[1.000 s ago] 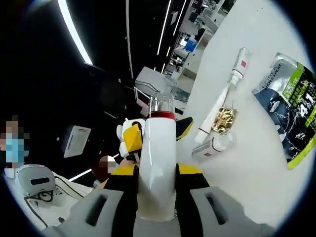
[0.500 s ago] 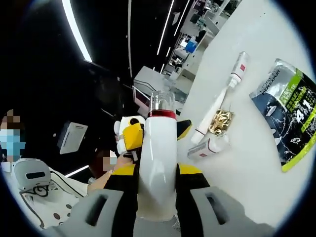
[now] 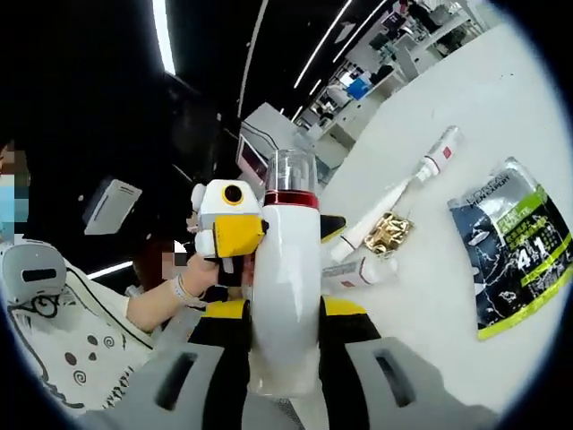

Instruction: Arrange the skincare products in the storage area until every visible bottle or jar stands upright without overlapping.

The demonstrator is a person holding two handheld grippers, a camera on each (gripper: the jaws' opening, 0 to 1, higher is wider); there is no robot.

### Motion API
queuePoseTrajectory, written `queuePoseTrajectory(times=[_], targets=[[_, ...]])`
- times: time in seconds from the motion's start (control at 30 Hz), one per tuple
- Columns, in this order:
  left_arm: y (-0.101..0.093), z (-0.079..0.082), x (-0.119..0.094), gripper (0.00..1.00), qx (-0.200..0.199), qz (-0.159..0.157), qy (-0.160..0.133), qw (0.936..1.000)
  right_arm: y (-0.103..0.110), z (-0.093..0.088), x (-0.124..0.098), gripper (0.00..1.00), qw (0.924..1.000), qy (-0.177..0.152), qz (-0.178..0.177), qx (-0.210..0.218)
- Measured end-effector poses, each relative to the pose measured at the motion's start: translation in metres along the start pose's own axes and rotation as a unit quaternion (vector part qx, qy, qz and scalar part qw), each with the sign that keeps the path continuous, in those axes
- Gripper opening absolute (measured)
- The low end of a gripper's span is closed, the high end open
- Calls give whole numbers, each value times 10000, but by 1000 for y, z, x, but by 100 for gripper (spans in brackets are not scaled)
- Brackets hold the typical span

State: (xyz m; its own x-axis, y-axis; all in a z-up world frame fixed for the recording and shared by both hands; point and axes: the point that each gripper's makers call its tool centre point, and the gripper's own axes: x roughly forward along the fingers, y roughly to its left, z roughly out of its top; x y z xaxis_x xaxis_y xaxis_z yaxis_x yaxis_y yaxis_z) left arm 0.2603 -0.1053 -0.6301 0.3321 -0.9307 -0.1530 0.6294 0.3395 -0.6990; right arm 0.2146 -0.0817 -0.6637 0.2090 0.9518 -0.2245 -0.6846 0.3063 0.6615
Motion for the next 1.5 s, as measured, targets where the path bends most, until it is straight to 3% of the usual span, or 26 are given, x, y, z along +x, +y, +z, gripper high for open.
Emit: queuePoseTrajectory(times=[0.07, 0.13, 0.5, 0.6, 0.7, 0.77, 0.97, 1.1, 1.27, 1.5], targets=[[-2, -3, 3, 29, 140, 5, 128, 9998, -1, -4, 0, 28, 9999, 97, -60, -114], [-1, -4, 5, 29, 28, 95, 200, 9998, -4, -6, -1, 28, 9999, 86, -74, -12], [-6, -4, 12, 26, 234, 182, 234, 9993, -18, -6, -9, 30, 9980, 149, -468, -401], [-2, -3, 13, 26, 614, 386, 257, 9970, -29, -7, -9, 31, 9956, 198, -753, -513], [0, -6, 15, 26, 1098, 607, 421, 9912, -37, -10, -7, 32, 9939, 301, -938, -493], [0, -7, 16, 26, 1218, 664, 479, 9892, -38, -12, -6, 32, 9933, 351, -973, -518], [10, -2, 16, 26, 1692, 1013, 434, 9794, -54, -6, -9, 32, 9830, 426, -1475, -1007], [10, -4, 22, 26, 2170, 1162, 558, 9676, -62, -7, -8, 32, 9781, 554, -1627, -1172], [9, -11, 25, 26, 2475, 1326, 637, 9577, -69, -8, -9, 31, 9676, 644, -1827, -1618], [11, -13, 28, 26, 2768, 1471, 726, 9468, -74, -9, -7, 31, 9626, 704, -1902, -1794]])
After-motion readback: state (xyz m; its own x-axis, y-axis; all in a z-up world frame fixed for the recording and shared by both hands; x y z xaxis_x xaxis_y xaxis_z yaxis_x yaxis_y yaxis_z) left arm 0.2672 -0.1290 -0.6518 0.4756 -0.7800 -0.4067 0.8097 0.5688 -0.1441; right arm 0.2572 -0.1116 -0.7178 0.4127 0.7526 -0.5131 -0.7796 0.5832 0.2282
